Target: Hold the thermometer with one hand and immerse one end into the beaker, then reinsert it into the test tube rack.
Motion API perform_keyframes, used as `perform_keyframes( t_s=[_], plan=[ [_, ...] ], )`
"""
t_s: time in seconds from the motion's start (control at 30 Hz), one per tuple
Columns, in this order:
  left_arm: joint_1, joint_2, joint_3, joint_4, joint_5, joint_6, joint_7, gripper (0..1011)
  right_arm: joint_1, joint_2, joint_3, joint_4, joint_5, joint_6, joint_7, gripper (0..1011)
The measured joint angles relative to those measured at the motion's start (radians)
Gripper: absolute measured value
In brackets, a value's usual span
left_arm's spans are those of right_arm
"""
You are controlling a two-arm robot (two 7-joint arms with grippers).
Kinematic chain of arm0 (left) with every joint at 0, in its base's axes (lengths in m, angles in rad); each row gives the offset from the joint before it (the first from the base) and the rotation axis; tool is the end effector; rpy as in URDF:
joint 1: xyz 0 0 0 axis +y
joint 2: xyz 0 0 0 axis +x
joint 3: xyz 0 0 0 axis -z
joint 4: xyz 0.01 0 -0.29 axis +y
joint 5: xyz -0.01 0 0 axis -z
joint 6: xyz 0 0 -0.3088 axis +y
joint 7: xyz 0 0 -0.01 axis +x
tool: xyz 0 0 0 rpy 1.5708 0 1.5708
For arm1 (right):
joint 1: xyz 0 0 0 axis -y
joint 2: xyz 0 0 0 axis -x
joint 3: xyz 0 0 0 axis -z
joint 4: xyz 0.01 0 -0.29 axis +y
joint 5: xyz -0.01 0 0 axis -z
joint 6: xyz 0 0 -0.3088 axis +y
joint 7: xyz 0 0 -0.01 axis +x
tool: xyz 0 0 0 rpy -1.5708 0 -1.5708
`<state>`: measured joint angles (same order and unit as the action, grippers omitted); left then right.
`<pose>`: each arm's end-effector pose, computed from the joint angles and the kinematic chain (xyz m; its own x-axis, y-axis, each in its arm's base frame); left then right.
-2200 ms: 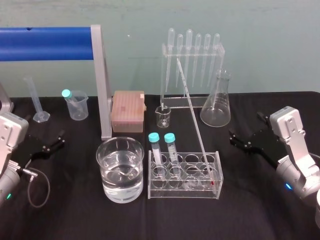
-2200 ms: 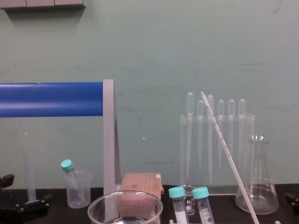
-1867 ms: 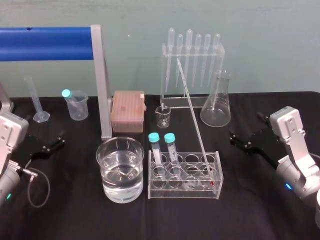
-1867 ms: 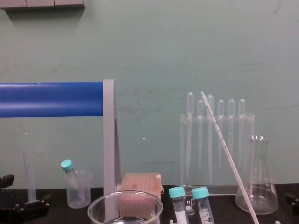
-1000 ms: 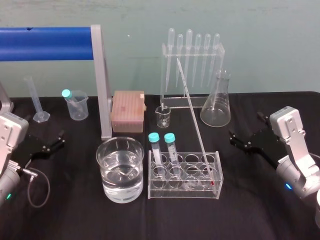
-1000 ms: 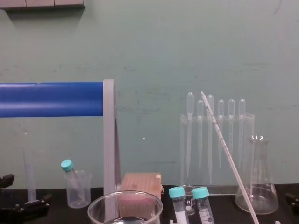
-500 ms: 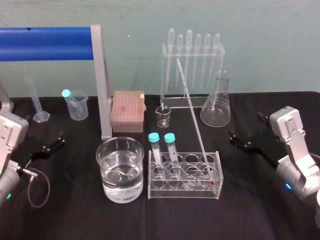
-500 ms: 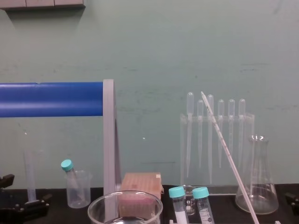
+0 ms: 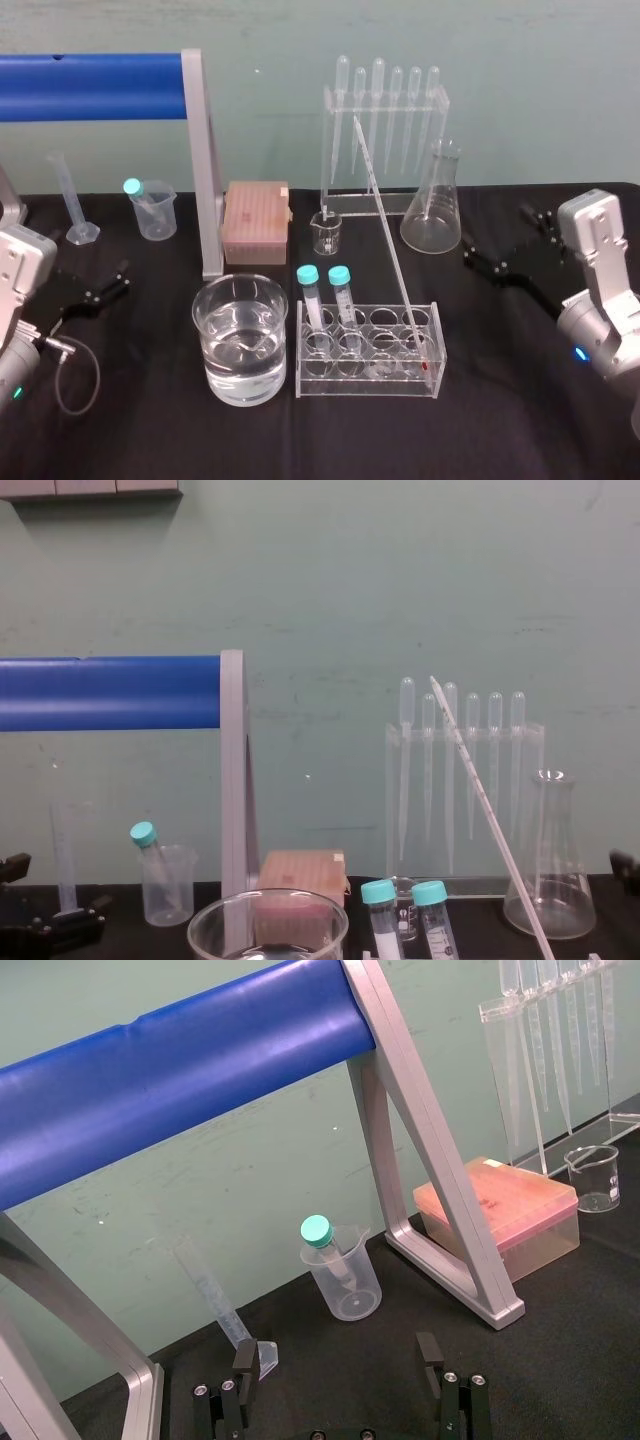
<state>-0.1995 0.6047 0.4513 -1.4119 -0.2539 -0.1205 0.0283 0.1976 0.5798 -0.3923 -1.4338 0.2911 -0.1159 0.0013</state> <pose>0.3581 0.0827 -0.3023 0.2922 0.8803 0.3738 -0.9553 0.2872 0.0703 0.3637 -0.0840 -0.2884 0.2747 -0.9084 0.3151 0.9594 0.2809 -0.0267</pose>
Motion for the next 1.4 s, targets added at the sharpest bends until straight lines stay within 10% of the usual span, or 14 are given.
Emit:
perform_keyframes(
  t_s=[0.43,0.77,1.4],
  plan=[
    [0.000,0.000,0.000,0.000,0.000,0.000,0.000,1008,0.018,-0.063,0.108,-0.171,0.145,-0.039,0.085,1003],
    [0.000,0.000,0.000,0.000,0.000,0.000,0.000,1008,0.017,-0.119,0.101,-0.253,0.221,-0.022,0.172,1003],
    [0.000,0.000,0.000,0.000,0.000,0.000,0.000,1008,0.099,-0.152,0.064,-0.218,0.297,0.302,0.257,1003]
  ],
)
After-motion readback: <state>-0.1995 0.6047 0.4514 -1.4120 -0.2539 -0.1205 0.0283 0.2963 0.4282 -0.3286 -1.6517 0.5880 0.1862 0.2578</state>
